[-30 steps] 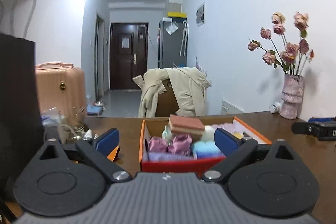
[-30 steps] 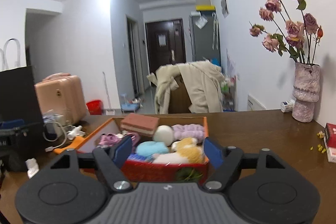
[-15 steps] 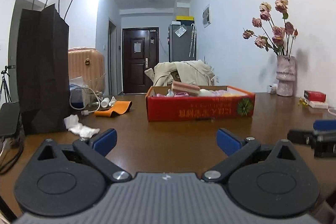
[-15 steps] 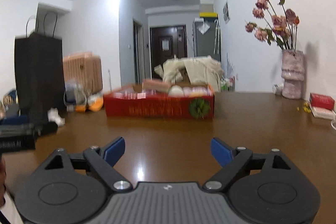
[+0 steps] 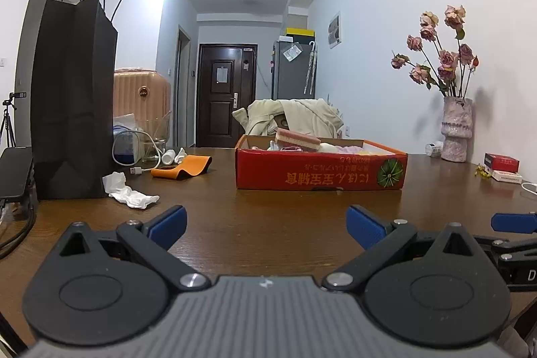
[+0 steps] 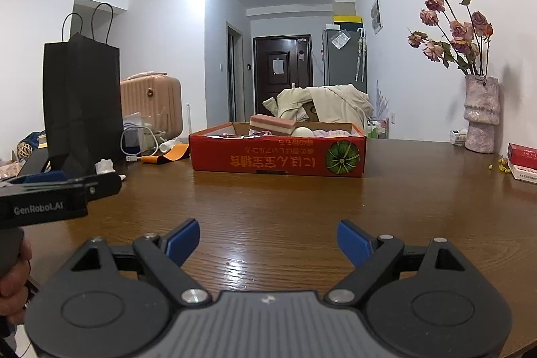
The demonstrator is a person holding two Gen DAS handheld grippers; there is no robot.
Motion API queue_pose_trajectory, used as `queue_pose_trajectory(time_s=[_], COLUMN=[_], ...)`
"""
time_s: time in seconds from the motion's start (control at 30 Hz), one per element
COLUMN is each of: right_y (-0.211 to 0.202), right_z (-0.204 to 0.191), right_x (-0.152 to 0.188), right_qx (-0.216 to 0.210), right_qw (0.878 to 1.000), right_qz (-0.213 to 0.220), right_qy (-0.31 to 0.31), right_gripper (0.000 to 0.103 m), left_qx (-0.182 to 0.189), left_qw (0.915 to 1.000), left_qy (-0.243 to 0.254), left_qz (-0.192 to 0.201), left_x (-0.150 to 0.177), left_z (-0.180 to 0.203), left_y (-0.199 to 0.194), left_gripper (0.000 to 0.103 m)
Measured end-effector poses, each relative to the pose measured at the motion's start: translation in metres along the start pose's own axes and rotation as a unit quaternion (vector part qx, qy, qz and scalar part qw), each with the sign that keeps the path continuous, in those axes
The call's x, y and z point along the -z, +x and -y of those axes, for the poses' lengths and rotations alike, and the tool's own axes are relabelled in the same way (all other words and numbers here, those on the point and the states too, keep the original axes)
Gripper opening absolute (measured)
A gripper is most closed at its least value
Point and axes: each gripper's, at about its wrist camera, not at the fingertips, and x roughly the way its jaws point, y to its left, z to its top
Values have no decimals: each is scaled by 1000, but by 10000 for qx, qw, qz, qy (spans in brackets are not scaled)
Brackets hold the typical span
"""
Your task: Organize soft objects
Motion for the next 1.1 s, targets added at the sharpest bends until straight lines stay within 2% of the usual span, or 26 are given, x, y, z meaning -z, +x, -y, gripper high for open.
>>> queue_pose_trajectory(time_s=[0.33,0.47,1.1], right_y=[4,4,5], right_z=[4,5,3], right_x=[-1,-1,1], right_qx=[138,164,152], right_qw=[9998,9998,9998], right_qz=[-51,-24,-3], right_qy=[114,131,143], right_gripper=[90,96,98], left_qx=[8,35,117], left_qw=[10000,10000,9999], left_qy=[10,14,22], left_qz=[12,51,-10], left_x=[-1,-1,2], left_z=[2,2,3], left_y=[0,-1,1], left_gripper=[103,103,103])
